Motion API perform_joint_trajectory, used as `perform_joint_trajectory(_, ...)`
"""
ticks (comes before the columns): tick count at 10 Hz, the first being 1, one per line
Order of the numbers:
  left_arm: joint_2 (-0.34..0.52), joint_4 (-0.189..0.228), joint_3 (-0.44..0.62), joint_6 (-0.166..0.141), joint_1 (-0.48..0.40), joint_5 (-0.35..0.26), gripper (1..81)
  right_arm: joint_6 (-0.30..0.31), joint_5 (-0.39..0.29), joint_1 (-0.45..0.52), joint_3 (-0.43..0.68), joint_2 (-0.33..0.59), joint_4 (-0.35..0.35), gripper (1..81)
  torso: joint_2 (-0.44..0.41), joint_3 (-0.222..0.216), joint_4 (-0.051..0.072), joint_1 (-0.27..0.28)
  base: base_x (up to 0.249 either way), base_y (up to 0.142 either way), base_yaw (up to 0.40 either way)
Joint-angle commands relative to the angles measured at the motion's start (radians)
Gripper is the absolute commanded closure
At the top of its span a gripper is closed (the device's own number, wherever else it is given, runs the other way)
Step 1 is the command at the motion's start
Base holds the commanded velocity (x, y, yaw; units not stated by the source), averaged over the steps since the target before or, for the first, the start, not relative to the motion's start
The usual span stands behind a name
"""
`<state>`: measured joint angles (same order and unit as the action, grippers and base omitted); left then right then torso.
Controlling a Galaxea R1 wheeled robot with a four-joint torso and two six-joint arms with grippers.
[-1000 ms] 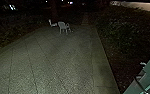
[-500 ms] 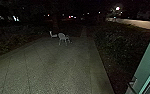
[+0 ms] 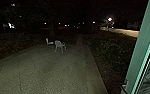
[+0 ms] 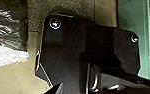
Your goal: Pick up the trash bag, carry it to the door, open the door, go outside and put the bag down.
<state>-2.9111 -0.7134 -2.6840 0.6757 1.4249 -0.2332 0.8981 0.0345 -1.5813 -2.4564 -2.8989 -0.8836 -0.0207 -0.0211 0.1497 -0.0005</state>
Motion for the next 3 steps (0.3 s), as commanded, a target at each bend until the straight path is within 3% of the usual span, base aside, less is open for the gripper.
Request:
perform_joint_trajectory(1,-0.03,0.08,-0.005,0.002,-0.014,-0.003,1.0,0.001,-0.03,0.049,0.001,-0.001,-0.005,1.0,0.0,0.0,0.0,0.001,0.0,0.0,0.0)
perform_joint_trajectory(3,-0.062,0.138,-0.005,0.002,0.024,0.07,1.0,0.001,-0.03,0.049,-0.024,-0.021,-0.008,1.0,0.0,0.001,0.0,0.001,0.0,0.0,0.0)
